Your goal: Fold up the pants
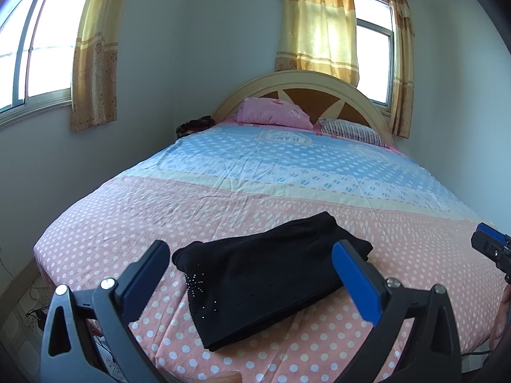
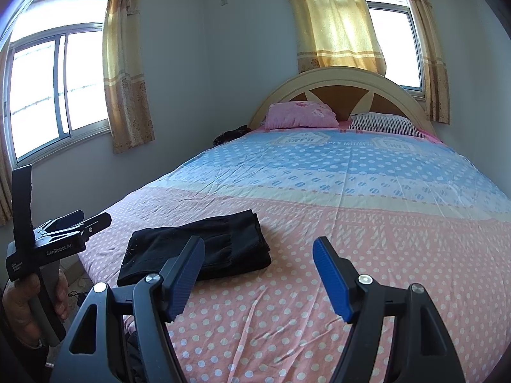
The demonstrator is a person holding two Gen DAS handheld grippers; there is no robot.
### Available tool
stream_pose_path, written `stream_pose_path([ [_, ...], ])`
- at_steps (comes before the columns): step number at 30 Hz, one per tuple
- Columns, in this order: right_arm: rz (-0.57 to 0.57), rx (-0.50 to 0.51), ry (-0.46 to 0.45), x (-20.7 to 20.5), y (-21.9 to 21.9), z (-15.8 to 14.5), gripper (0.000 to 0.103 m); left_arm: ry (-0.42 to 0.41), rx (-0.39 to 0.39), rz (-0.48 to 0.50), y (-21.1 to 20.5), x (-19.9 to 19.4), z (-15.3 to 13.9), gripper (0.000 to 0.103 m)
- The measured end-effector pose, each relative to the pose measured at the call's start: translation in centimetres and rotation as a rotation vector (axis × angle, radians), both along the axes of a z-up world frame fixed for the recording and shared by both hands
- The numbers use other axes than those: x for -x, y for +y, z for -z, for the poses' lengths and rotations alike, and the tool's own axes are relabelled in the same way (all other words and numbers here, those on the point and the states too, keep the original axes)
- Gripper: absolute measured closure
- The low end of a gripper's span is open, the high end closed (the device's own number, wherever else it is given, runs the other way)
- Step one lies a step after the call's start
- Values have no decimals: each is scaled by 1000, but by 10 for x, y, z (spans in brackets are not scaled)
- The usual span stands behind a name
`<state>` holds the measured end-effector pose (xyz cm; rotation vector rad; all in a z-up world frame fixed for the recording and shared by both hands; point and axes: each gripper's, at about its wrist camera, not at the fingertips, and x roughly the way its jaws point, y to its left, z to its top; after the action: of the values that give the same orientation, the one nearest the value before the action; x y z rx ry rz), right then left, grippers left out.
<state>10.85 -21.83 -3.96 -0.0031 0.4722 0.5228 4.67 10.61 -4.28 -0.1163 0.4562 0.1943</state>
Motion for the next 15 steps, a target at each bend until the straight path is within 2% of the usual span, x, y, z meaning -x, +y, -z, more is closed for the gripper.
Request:
stream_pose_path([
  [15,5,15,16,0,4,6,32,1,-34,-43,-2,2,5,0],
])
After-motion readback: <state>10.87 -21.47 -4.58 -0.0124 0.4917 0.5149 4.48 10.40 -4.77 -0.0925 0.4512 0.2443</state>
